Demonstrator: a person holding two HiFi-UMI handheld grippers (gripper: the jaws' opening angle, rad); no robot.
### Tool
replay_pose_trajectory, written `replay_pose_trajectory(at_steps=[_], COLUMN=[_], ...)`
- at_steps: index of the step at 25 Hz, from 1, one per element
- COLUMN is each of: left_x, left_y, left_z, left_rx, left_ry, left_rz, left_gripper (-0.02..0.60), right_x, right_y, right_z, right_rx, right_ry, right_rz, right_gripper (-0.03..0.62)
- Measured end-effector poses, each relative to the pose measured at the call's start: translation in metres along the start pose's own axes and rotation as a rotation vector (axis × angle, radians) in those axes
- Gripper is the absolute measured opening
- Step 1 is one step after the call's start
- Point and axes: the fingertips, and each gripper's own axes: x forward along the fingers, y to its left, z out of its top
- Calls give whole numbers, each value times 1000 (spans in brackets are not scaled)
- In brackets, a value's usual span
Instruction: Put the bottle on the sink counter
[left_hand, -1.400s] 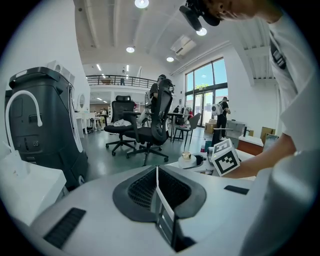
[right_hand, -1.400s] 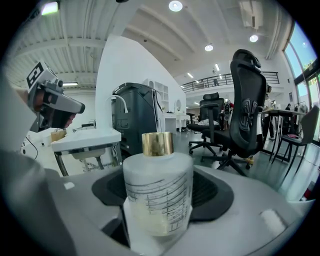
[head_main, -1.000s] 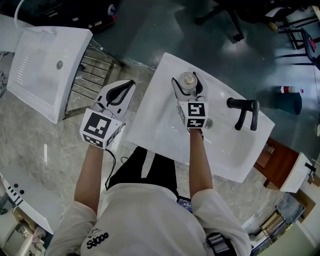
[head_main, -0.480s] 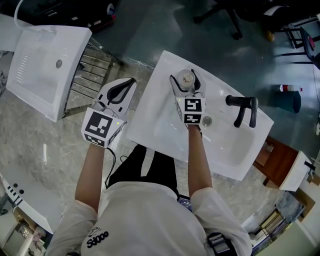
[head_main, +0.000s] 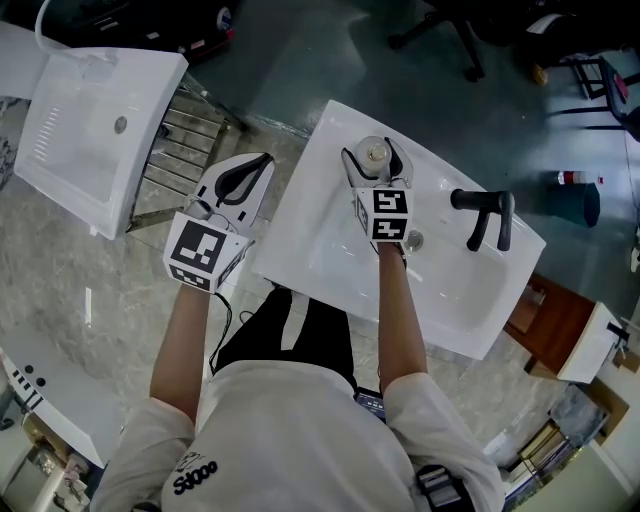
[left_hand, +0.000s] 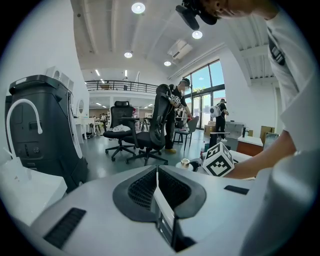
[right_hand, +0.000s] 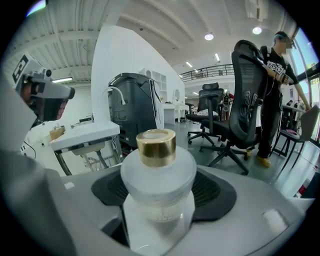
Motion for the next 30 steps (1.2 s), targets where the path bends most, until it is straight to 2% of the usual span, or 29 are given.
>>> replay_pose_trajectory(at_steps=[8,13,19,30], left_x=[-10,-20,-31,-49], left_y=[3,4,4,-4], left_z=[7,13,21,49], left_rx=[0,22,35,76], left_ry=[-23,-42,-65,-136], left_rz=[7,6,3,-38], left_gripper=[15,15,15,15], right_x=[-15,-32,-58,-129], right_y=[-2,-3,2,-7], right_z=[-2,3,5,46], right_rx=[-14,23,-7,-63], right_ry=[32,30,70,56], right_rz=[2,3,-1,-128], right_gripper=[351,351,351,345])
